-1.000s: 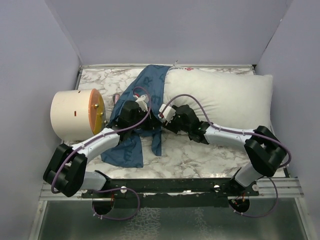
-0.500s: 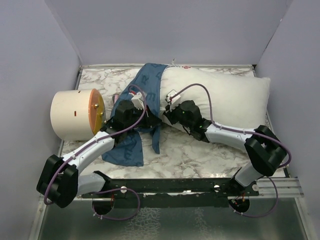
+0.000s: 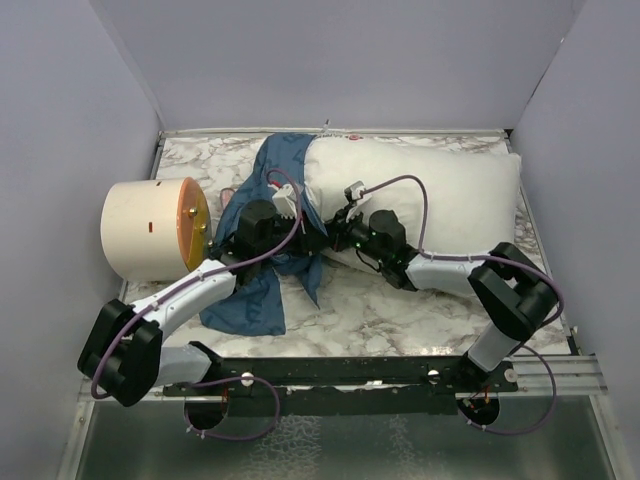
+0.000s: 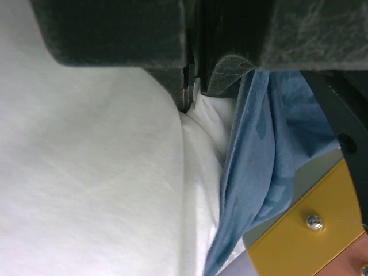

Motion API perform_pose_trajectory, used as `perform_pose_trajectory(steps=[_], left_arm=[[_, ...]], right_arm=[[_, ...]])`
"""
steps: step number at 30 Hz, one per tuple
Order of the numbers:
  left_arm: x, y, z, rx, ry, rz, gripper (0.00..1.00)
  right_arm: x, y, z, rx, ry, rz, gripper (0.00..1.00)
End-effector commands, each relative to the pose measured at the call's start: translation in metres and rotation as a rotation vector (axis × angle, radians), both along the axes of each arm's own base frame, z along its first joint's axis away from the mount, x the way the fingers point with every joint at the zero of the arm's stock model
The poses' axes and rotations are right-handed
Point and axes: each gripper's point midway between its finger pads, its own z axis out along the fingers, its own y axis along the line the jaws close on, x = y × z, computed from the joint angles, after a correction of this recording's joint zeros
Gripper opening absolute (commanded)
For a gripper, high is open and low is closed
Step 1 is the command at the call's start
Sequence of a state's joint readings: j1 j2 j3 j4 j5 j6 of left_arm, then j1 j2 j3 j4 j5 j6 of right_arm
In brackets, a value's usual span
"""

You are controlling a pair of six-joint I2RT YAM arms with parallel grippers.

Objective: Put the pillow into the pillowcase
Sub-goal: Stuff the pillow into the pillowcase.

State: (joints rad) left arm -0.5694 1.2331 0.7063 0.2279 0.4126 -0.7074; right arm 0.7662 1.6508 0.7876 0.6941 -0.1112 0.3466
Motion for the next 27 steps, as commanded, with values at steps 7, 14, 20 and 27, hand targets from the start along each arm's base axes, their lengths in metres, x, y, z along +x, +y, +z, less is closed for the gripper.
perform_pose_trajectory(steps=[7, 14, 20, 27], left_arm=[[-0.042, 0.018, -0.012, 0.077, 0.046, -0.033, 0.52], [-0.05, 0.058, 0.047, 0.096, -0.13, 0.068, 0.72], [-0.017, 0.074, 0.08, 0.18, -0.174, 0.092, 0.69], [0.05, 0.09, 0.104, 0.185, -0.228, 0.155, 0.68]], right_arm=[[-0.085, -0.005, -0.044, 0.031, 0.062, 0.323, 0.26], [-0.103, -0.03, -0.011, -0.06, -0.083, 0.351, 0.6], [-0.112, -0.039, 0.06, -0.043, -0.274, 0.372, 0.73], [-0.047, -0.047, 0.151, -0.068, -0.358, 0.096, 1.0]])
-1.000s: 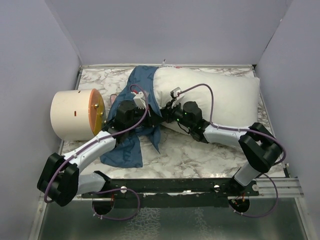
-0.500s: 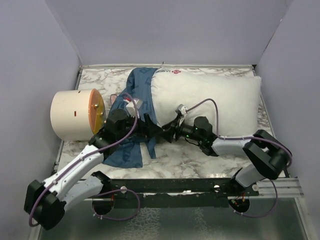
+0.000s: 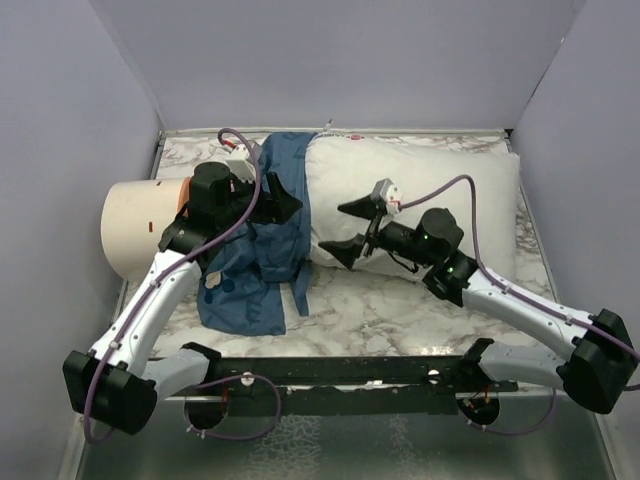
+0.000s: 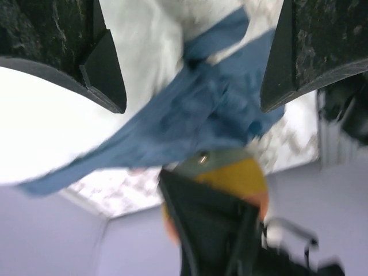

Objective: Put the pillow into the pillowcase
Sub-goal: Stuff the pillow into the pillowcase.

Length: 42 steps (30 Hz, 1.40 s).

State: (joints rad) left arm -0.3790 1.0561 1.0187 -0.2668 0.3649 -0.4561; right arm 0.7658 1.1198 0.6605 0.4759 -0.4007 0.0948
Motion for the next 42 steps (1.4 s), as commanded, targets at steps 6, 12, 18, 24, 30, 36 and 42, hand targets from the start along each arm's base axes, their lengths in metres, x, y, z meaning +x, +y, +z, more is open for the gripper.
perform_pose_trajectory(steps=[6, 12, 18, 24, 30, 36, 42], left_arm=[[0.048, 0.012, 0.016, -0.038, -0.041, 0.013, 0.68], [0.032, 0.021, 0.002, -0.044, -0.03, 0.033, 0.68], [0.018, 0.031, -0.008, -0.043, -0.034, 0.075, 0.69], [0.034, 0.024, 0.0, -0.059, -0.046, 0.059, 0.69], [0.066, 0.003, 0.003, -0.01, -0.087, 0.031, 0.69], [0.098, -0.013, -0.012, 0.262, -0.12, 0.115, 0.62], [0.135, 0.015, -0.037, 0.498, -0.089, 0.254, 0.6]], right_arm=[[0.173, -0.023, 0.061, 0.039, 0.224, -0.285, 1.0], [0.256, 0.002, 0.003, -0.156, 0.374, -0.322, 0.94], [0.247, 0.0, -0.087, -0.296, 0.522, -0.304, 0.65], [0.189, -0.005, -0.143, -0.346, 0.567, -0.223, 0.17], [0.156, 0.01, -0.168, -0.301, 0.603, -0.154, 0.08], [0.145, 0.018, -0.175, -0.25, 0.632, -0.129, 0.06], [0.139, 0.016, -0.173, -0.241, 0.632, -0.125, 0.06]])
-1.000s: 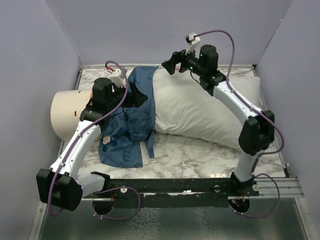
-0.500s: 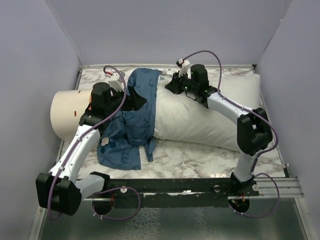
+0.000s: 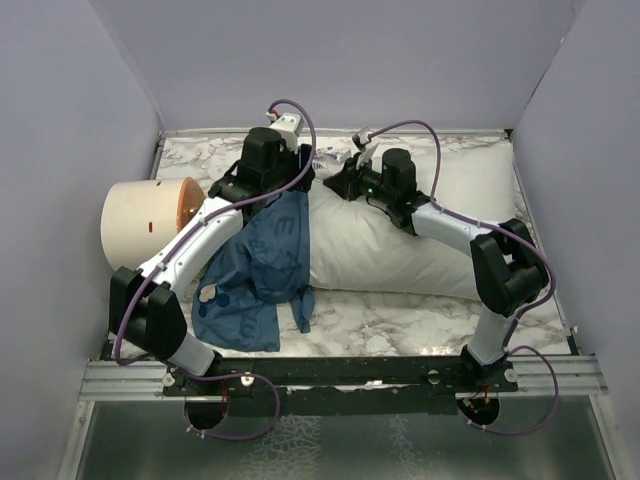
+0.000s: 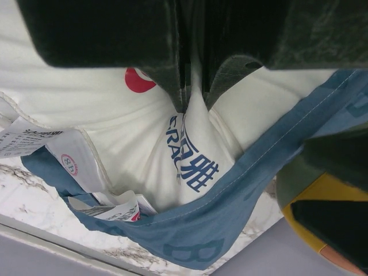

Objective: Put the pillow into the pillowcase
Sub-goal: Stuff the pillow into the pillowcase.

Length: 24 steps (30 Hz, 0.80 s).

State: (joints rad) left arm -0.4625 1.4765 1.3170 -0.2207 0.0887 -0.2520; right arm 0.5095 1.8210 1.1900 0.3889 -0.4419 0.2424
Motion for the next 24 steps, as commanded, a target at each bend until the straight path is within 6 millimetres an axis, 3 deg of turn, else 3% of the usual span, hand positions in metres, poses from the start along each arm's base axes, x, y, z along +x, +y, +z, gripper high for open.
perform_pose_trajectory(steps=[1, 7, 8, 10, 12, 14, 19, 24], left_arm=[[0.031, 0.041, -0.017, 0.234, -0.009, 0.162, 0.6], [0.049, 0.018, -0.023, 0.233, 0.031, 0.087, 0.52], [0.053, 0.013, -0.034, 0.235, 0.059, 0.074, 0.49], [0.056, 0.006, -0.042, 0.23, 0.092, 0.052, 0.38], [0.056, 0.0, -0.039, 0.211, 0.104, 0.032, 0.14], [0.054, -0.006, -0.03, 0.179, 0.106, 0.01, 0.0], [0.04, -0.034, 0.006, 0.048, 0.092, -0.118, 0.0], [0.014, -0.071, 0.061, -0.145, 0.039, -0.295, 0.0]], right_arm=[[-0.058, 0.002, -0.093, -0.111, 0.313, 0.102, 0.06], [-0.059, 0.001, -0.092, -0.105, 0.309, 0.1, 0.06], [-0.059, 0.001, -0.092, -0.103, 0.31, 0.1, 0.06], [-0.059, 0.002, -0.093, -0.101, 0.314, 0.1, 0.06], [-0.059, 0.002, -0.094, -0.101, 0.315, 0.101, 0.06], [-0.058, 0.002, -0.095, -0.102, 0.313, 0.096, 0.06], [-0.056, 0.004, -0.088, -0.078, 0.304, 0.093, 0.05], [-0.05, 0.007, -0.057, -0.013, 0.236, 0.085, 0.04]])
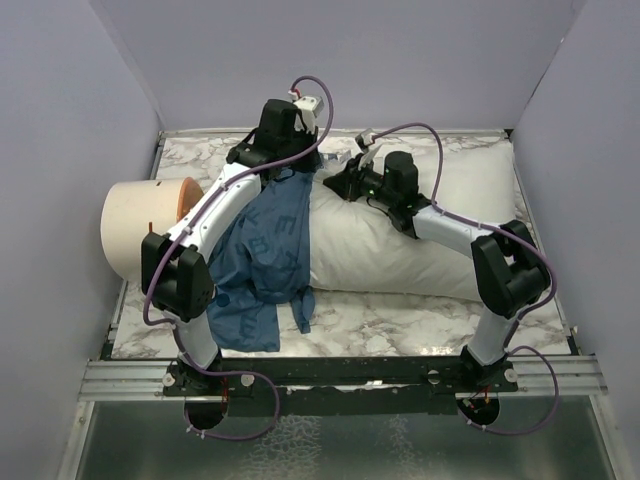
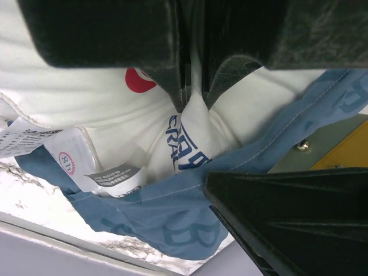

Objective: Put the pillow into the pillowcase
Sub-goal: Stuff the pillow into the pillowcase.

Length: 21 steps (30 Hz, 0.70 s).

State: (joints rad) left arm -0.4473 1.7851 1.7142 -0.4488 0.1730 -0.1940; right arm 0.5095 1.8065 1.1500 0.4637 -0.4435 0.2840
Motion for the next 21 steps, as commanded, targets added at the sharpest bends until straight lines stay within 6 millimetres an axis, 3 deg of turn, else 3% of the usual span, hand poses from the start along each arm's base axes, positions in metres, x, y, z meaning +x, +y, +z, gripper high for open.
perform_pose_trajectory(steps=[1, 4, 9, 12, 14, 16, 18, 21], left_arm=[[-0.04, -0.05, 0.085, -0.269, -0.069, -0.231, 0.0], [-0.06, -0.073, 0.12, -0.369, -0.091, -0.318, 0.0], [-0.094, -0.096, 0.173, -0.512, -0.144, -0.426, 0.0], [-0.115, -0.098, 0.189, -0.588, -0.159, -0.467, 0.0], [-0.126, -0.094, 0.185, -0.622, -0.157, -0.472, 0.0], [-0.131, -0.087, 0.166, -0.623, -0.148, -0.443, 0.0], [-0.134, -0.081, 0.129, -0.611, -0.106, -0.4, 0.0], [-0.144, -0.073, 0.06, -0.594, -0.003, -0.348, 0.0]], right_arm=[[-0.044, 0.007, -0.053, -0.042, 0.218, 0.089, 0.04], [-0.032, 0.003, -0.011, 0.019, 0.132, 0.061, 0.03], [-0.025, -0.019, 0.079, 0.178, -0.068, -0.012, 0.03], [-0.03, -0.03, 0.104, 0.218, -0.155, -0.047, 0.03], [-0.038, -0.034, 0.094, 0.201, -0.179, -0.041, 0.04], [-0.046, -0.037, 0.065, 0.161, -0.16, -0.022, 0.06], [-0.065, -0.037, 0.029, 0.11, -0.13, 0.044, 0.13], [-0.105, -0.043, -0.011, 0.067, -0.087, 0.144, 0.27]])
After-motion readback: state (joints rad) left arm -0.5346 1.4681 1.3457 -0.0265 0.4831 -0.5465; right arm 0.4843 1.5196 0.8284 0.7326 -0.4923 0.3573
